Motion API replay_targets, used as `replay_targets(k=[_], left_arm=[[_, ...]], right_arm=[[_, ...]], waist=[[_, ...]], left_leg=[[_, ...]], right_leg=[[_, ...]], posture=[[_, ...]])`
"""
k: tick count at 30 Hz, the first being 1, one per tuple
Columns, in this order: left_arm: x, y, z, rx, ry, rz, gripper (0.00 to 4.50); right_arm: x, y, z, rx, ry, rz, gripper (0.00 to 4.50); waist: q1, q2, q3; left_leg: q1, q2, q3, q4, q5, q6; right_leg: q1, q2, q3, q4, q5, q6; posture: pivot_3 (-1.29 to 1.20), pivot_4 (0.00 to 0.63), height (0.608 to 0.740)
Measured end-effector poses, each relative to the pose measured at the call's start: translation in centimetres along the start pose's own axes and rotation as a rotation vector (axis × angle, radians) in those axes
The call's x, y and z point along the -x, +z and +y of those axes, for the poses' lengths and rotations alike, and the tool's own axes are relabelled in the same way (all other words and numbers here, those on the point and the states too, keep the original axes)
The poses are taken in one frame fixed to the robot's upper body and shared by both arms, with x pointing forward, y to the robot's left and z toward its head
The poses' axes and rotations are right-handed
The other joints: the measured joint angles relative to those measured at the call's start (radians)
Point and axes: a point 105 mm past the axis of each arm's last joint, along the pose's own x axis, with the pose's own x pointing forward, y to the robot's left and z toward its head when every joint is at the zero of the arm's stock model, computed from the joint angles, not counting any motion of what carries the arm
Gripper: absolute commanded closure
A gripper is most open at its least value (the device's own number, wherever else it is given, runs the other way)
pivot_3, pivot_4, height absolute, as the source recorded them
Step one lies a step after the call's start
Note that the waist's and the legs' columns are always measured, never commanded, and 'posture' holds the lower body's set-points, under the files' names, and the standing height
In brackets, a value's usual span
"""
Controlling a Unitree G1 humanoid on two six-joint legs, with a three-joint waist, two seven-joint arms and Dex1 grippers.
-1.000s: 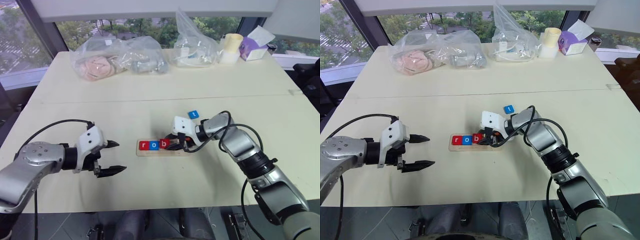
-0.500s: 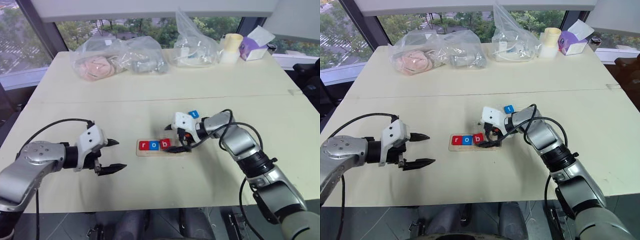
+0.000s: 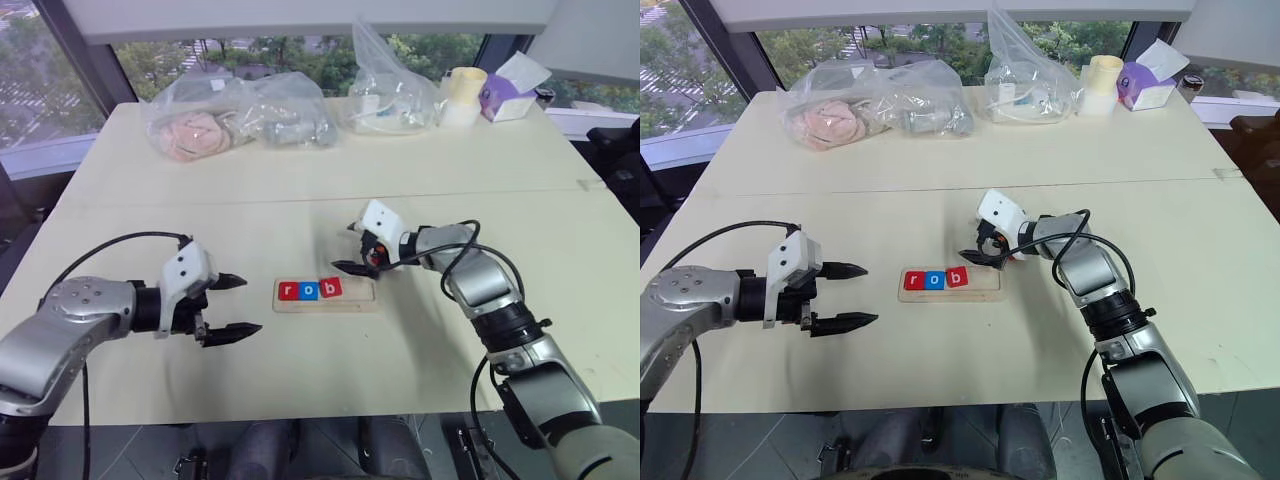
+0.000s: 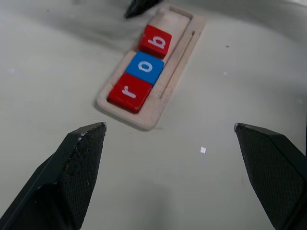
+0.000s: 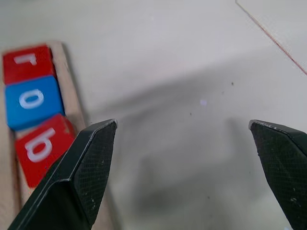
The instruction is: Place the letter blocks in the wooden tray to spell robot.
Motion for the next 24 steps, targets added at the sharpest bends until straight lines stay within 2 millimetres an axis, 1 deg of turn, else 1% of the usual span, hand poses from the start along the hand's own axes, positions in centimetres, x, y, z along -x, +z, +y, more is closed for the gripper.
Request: replay_targets(k=[7, 14, 18, 22, 24], left_arm=[[0.0, -0.1, 0.0, 0.003, 0.000, 0.003, 0.00], [-0.4, -0.5, 0.0, 0.001, -0.003, 0.021, 0.00], [-0.4, -0.6, 0.1, 0.002, 0.000, 0.020, 0.00], [-0.4, -0.6, 0.2, -0.008, 0.005, 0.019, 0.00], [-0.4, -0.4, 0.2, -0.011, 0.006, 0.013, 0.00]], right_arm=[[0.4, -0.9, 0.6, 0.043, 0.047, 0.014, 0.02], [0.5, -0.9, 1.6, 0.038, 0.083, 0.009, 0.02], [0.6, -0.5, 2.0, 0.036, 0.091, -0.001, 0.02], [0.9, -0.3, 1.6, 0.028, 0.054, -0.005, 0.02], [1.4, -0.2, 0.6, 0.003, -0.010, -0.010, 0.02]], waist=[[0.000, 0.000, 0.000], [0.000, 0.000, 0.000], [0.000, 0.000, 0.000], [0.001, 0.000, 0.000], [0.002, 0.000, 0.000]], left_leg=[[0.000, 0.000, 0.000, 0.000, 0.000, 0.000], [0.000, 0.000, 0.000, 0.000, 0.000, 0.000], [0.000, 0.000, 0.000, 0.000, 0.000, 0.000], [0.000, 0.000, 0.000, 0.000, 0.000, 0.000], [0.000, 0.000, 0.000, 0.000, 0.000, 0.000]], right_leg=[[0.000, 0.000, 0.000, 0.000, 0.000, 0.000], [0.000, 0.000, 0.000, 0.000, 0.000, 0.000], [0.000, 0.000, 0.000, 0.000, 0.000, 0.000], [0.000, 0.000, 0.000, 0.000, 0.000, 0.000], [0.000, 0.000, 0.000, 0.000, 0.000, 0.000]], posture=[[0.00, 0.150, 0.740], [0.00, 0.150, 0.740], [0.00, 0.150, 0.740], [0.00, 0.150, 0.740], [0.00, 0.150, 0.740]])
